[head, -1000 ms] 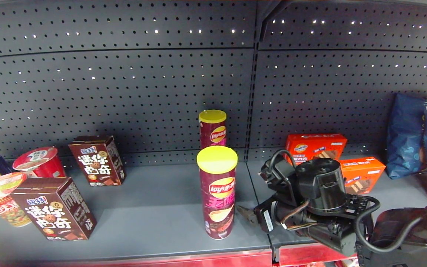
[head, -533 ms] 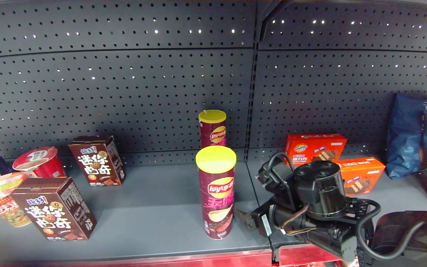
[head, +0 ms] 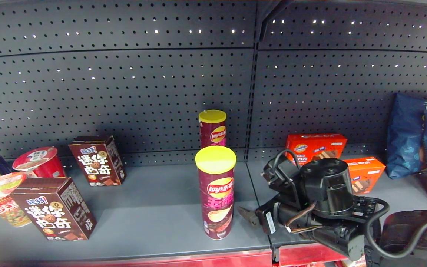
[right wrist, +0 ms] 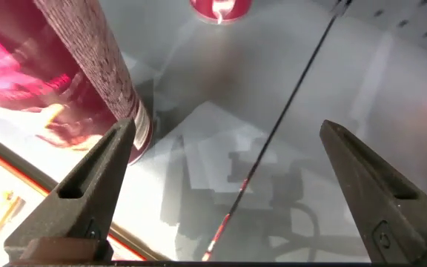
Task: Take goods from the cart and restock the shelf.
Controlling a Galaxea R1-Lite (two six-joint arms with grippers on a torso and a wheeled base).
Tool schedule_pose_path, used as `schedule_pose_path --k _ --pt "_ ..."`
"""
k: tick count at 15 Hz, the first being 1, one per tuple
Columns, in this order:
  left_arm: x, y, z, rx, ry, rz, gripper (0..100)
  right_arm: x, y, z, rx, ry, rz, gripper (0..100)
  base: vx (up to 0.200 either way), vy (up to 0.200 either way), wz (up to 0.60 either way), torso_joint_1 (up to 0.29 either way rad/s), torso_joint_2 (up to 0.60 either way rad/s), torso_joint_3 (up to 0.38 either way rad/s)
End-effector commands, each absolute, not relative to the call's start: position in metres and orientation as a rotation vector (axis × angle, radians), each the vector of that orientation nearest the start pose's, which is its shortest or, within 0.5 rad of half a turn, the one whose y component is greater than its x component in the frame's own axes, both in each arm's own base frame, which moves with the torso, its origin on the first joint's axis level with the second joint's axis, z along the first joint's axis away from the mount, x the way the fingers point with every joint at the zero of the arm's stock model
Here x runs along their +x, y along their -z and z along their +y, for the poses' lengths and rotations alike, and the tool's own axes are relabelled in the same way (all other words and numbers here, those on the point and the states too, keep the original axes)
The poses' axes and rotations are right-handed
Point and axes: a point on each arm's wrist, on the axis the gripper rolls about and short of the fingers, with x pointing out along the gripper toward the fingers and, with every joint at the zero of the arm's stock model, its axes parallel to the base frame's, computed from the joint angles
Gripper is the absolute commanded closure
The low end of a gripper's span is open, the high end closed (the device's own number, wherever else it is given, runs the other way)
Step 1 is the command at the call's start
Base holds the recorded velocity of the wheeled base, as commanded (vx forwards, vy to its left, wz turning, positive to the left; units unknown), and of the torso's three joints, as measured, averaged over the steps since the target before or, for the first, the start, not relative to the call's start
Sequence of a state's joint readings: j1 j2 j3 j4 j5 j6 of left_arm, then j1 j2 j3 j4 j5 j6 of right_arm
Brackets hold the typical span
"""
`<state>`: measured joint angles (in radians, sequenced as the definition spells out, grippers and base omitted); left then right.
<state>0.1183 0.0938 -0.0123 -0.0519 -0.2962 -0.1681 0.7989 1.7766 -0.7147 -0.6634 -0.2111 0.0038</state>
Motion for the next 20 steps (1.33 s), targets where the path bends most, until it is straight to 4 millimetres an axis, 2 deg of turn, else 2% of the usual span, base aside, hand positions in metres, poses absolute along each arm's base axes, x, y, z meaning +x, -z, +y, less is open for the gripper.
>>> schedule_pose_path --k 1,2,3,4,5,8,9,10,12,13,14,15,16,20 --pt "-0.016 -0.086 -0.009 -0.173 0.173 0.046 0 0.205 -0.167 0.203 -0.146 -0.564 0.268 0 0.000 0.000 0.00 0.000 0.00 0.000" --pt "-0.016 -0.086 -0.009 -0.173 0.173 0.045 0 0.200 -0.180 0.197 -0.122 -0.561 0.229 0 0.000 0.000 0.00 0.000 0.00 0.000" --pt "-0.016 -0.086 -0.009 -0.173 0.175 0.045 0 0.192 -0.201 0.184 -0.086 -0.546 0.166 0 0.000 0.000 0.00 0.000 0.00 0.000" --pt "-0.016 -0.086 -0.008 -0.173 0.175 0.046 0 0.187 -0.211 0.166 -0.060 -0.509 0.128 0 0.000 0.000 0.00 0.000 0.00 0.000" --pt "-0.016 -0.086 -0.009 -0.173 0.175 0.045 0 0.181 -0.216 0.155 -0.049 -0.491 0.107 0 0.000 0.000 0.00 0.000 0.00 0.000" --pt "-0.016 -0.086 -0.009 -0.169 0.184 0.045 0 0.155 -0.225 0.098 -0.009 -0.370 0.033 0 0.000 0.000 0.00 0.000 0.00 0.000" --pt "-0.016 -0.086 -0.009 -0.169 0.184 0.047 0 0.151 -0.226 0.090 -0.004 -0.348 0.022 0 0.000 0.000 0.00 0.000 0.00 0.000" --pt "-0.016 -0.086 -0.009 -0.169 0.183 0.047 0 0.135 -0.221 0.068 0.005 -0.278 0.001 0 0.000 0.000 0.00 0.000 0.00 0.000" --pt "-0.016 -0.086 -0.009 -0.170 0.183 0.047 0 0.112 -0.208 0.039 0.010 -0.160 -0.019 0 0.000 0.000 0.00 0.000 0.00 0.000" --pt "-0.016 -0.086 -0.009 -0.171 0.184 0.048 0 0.096 -0.195 0.024 0.009 -0.080 -0.018 0 0.000 0.000 0.00 0.000 0.00 0.000" --pt "-0.016 -0.086 -0.009 -0.171 0.184 0.048 0 0.088 -0.188 0.019 0.009 -0.048 -0.018 0 0.000 0.000 0.00 0.000 0.00 0.000" --pt "-0.016 -0.086 -0.009 -0.172 0.184 0.047 0 0.064 -0.167 0.009 0.008 -0.002 -0.010 0 0.000 0.000 0.00 0.000 0.00 0.000" --pt "-0.016 -0.086 -0.009 -0.174 0.184 0.050 0 0.051 -0.155 0.006 0.011 0.012 -0.019 0 0.000 0.000 0.00 0.000 0.00 0.000" --pt "-0.016 -0.086 -0.009 -0.186 0.182 0.050 0 0.022 -0.126 -0.002 0.011 0.103 -0.042 0 0.000 0.000 0.00 0.000 0.00 0.000"
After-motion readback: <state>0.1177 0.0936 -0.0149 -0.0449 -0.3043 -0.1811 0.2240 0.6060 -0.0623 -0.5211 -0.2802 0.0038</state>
